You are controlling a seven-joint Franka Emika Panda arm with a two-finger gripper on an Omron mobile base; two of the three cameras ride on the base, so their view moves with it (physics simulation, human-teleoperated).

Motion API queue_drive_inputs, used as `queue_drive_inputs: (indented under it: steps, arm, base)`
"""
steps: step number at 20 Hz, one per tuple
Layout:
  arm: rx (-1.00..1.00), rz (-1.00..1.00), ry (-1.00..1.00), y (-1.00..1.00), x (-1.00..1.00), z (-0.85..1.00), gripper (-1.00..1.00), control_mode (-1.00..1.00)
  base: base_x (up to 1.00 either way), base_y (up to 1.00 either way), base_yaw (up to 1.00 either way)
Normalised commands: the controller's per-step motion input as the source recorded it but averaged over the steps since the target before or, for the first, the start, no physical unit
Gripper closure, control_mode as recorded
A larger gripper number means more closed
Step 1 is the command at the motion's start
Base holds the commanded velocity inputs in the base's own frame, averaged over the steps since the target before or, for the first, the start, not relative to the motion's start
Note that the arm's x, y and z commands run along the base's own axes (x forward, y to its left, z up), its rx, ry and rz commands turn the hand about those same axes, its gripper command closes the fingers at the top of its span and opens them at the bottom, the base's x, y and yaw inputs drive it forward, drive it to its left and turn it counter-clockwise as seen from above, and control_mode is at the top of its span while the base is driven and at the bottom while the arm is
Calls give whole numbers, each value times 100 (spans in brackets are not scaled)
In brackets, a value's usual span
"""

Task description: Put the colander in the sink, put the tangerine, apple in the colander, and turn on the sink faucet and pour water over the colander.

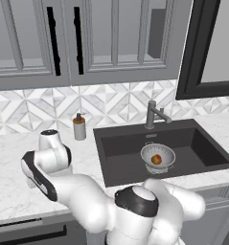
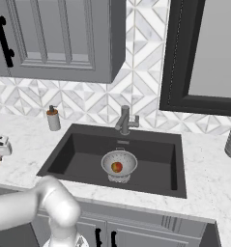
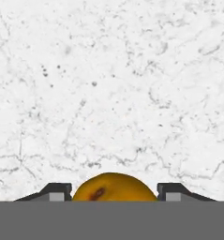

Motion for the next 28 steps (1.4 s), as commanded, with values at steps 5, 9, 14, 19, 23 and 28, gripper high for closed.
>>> queue_drive_inputs:
  steps: [5,9,14,19,23,28]
  arm:
    - [3,-41,-18,-66,-62,22,100,-100]
    - [6,-40,-15,-93,-23,32,100,-100]
    - [15,-39,-4,-100,-1,21,100,-100]
    - [27,-38,0,-100,0,31,100,-100]
    - [36,-17,0,-100,10,23,100,-100]
    - [27,-1,2,-100,11,0,100,-100]
  base:
    - [0,0,0]
    - [0,0,0]
    - [0,0,0]
    - [0,0,0]
    - [0,0,0]
    - [0,0,0]
